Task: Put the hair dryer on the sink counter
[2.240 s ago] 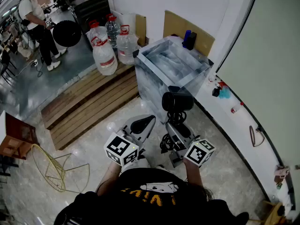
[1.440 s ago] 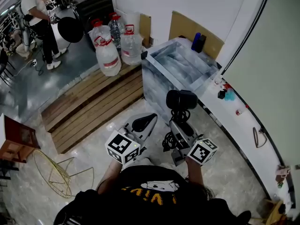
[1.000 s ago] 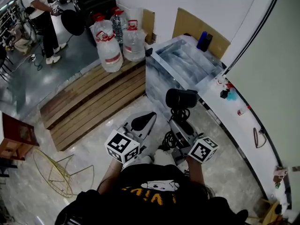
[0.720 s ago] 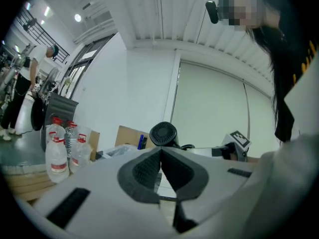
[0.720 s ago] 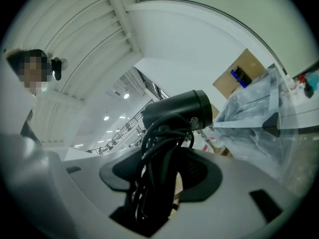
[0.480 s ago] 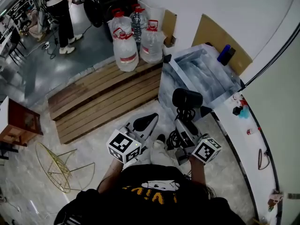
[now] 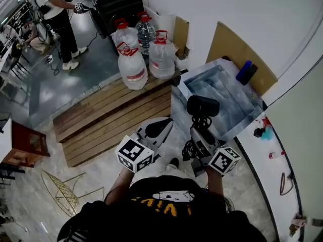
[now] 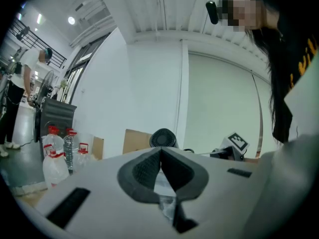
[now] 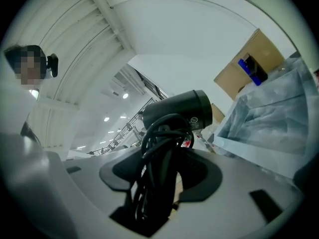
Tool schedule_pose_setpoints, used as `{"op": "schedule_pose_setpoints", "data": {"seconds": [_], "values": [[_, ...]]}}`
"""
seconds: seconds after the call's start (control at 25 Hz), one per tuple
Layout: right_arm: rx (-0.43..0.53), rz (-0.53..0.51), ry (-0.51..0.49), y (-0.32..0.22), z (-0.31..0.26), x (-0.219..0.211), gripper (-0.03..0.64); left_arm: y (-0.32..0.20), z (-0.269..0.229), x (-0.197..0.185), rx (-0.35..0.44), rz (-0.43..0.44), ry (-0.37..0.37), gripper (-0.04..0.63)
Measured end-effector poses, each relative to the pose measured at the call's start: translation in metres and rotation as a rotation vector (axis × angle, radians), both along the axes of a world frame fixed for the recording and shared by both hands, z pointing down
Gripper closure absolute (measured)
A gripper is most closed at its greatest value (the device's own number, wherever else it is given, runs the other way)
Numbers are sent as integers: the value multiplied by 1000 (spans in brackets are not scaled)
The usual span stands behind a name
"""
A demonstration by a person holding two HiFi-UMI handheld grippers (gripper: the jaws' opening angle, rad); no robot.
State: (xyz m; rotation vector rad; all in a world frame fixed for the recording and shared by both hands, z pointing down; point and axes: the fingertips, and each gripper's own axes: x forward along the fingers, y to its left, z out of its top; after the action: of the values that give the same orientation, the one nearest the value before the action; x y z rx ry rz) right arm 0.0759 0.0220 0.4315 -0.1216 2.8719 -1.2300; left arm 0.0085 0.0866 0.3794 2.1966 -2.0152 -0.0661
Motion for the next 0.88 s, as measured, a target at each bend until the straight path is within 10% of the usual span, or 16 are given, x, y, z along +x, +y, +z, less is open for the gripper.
{"op": "schedule_pose_setpoints", "data": {"seconds": [0.88], "values": [[-33, 88, 22, -107, 21, -22, 399, -114, 15, -17, -75, 74, 39, 589]]}}
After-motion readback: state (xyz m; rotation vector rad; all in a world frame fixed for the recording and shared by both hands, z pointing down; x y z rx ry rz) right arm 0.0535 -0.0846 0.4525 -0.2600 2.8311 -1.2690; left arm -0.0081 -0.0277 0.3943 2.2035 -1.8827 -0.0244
